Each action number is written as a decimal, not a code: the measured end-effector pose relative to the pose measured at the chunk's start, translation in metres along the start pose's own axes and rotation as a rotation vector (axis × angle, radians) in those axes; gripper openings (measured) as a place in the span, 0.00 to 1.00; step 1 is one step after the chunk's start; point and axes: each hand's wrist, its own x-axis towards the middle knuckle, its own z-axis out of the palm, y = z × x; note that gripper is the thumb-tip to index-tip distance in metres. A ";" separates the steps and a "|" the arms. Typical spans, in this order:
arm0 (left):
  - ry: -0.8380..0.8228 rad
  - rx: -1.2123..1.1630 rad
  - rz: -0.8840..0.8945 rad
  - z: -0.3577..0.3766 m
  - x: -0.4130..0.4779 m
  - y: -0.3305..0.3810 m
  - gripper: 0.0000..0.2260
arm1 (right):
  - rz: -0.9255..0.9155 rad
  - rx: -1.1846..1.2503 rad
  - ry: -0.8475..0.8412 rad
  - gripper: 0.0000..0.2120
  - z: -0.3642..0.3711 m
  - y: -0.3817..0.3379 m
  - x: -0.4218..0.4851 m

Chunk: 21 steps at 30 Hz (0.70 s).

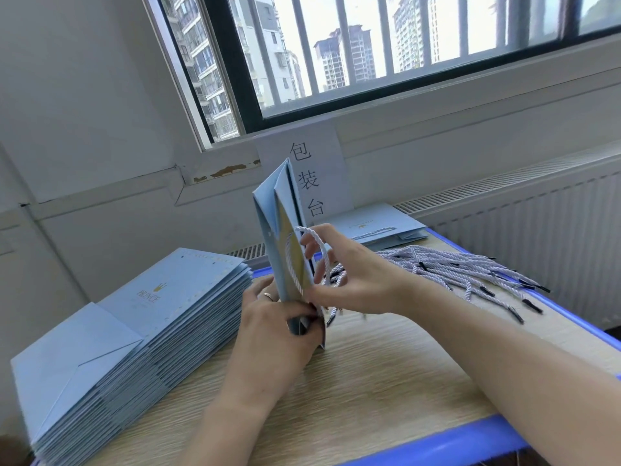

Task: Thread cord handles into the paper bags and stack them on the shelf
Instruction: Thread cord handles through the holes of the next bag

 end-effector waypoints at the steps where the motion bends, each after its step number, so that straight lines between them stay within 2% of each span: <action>1: 0.015 -0.008 -0.010 -0.002 -0.001 0.001 0.07 | -0.004 0.005 0.004 0.24 0.000 -0.001 0.000; 4: 0.062 -0.039 -0.029 -0.007 -0.002 0.001 0.13 | -0.026 0.001 0.013 0.18 -0.002 -0.004 -0.001; 8: 0.182 -0.152 0.098 -0.010 -0.001 0.009 0.13 | -0.054 0.026 0.027 0.17 -0.001 -0.008 -0.002; 12: 0.382 -0.132 0.144 -0.009 0.008 0.018 0.16 | -0.075 0.040 0.020 0.25 0.005 -0.013 -0.001; 16: 0.519 -0.020 0.227 -0.011 0.022 0.019 0.06 | -0.045 -0.026 -0.012 0.28 0.009 -0.009 0.000; 21: 0.580 0.088 0.233 -0.011 0.028 0.010 0.06 | 0.003 -0.082 -0.008 0.22 0.009 -0.007 0.000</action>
